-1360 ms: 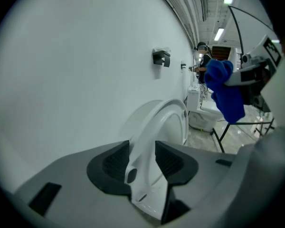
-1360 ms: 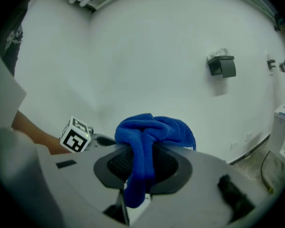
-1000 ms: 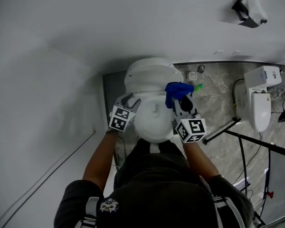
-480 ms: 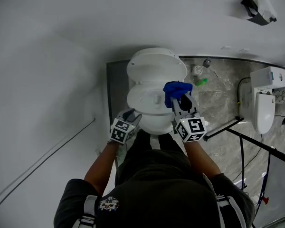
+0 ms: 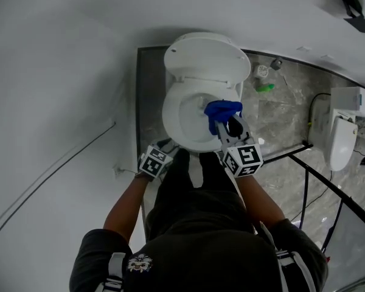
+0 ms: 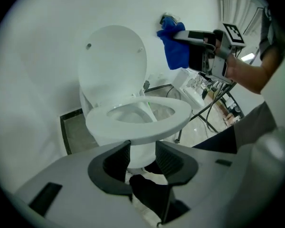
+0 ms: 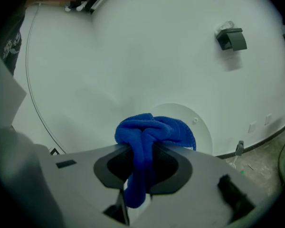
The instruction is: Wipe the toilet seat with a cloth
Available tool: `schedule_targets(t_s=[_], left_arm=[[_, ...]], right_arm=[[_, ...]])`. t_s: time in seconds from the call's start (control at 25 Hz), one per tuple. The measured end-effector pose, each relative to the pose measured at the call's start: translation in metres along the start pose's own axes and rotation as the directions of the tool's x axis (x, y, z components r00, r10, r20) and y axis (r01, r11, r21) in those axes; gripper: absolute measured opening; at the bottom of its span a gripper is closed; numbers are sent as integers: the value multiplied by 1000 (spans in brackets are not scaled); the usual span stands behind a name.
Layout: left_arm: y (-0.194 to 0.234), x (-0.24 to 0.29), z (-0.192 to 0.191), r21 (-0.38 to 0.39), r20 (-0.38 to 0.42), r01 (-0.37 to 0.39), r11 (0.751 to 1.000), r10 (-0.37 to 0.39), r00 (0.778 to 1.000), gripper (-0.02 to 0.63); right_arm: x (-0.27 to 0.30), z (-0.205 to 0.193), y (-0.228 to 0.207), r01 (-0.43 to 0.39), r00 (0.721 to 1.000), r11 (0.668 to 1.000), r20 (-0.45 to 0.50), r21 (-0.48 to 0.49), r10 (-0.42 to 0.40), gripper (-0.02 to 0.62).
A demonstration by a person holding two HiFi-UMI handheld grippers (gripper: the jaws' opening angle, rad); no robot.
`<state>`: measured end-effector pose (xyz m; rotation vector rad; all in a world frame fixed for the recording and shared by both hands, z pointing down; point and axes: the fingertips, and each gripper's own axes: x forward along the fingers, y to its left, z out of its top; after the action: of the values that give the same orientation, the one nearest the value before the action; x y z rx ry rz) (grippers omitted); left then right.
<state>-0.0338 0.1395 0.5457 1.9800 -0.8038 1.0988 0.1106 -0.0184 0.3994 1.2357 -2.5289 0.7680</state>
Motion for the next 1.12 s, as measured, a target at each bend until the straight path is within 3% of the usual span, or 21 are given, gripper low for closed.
schedule_targets(t_s=[0.36,0.6,0.88,1.12], left_arm=[[-5,55,-69,-1,-123,93,996,-93,988,144],[-3,90,-99,-38,-125,84,996,-88,988,146],[4,133,-129,-24,-137,92,995,-95,986,147],[11,166,-149,-18,-196,97,995,-98,976,147]], right_arm=[[5,-67,4,67,994,997,-94,43,-63,84],[10,-118,16,92,985,994,-150,53,-83,84],[13,-167,20,124,975,991,-190,50,-112,84],[14,-195,15,143,970,989,-207,48,-131,84]])
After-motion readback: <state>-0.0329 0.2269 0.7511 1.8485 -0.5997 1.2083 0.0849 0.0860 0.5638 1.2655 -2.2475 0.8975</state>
